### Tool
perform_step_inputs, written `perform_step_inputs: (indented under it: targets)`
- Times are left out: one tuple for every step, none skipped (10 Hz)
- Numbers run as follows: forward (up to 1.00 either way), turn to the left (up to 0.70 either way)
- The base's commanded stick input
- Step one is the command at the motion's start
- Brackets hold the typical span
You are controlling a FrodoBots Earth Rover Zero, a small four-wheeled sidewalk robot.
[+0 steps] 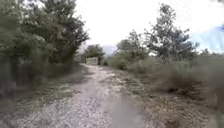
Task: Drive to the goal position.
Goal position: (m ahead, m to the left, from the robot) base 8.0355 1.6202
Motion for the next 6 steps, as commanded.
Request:
perform_step_inputs:
  targets:
    - [0.50, 0.00]
    - [0.50, 0.00]
    - [0.50, 0.00]
    - [0.50, 0.00]
    - [0.50, 0.00]
    - [0.50, 0.00]
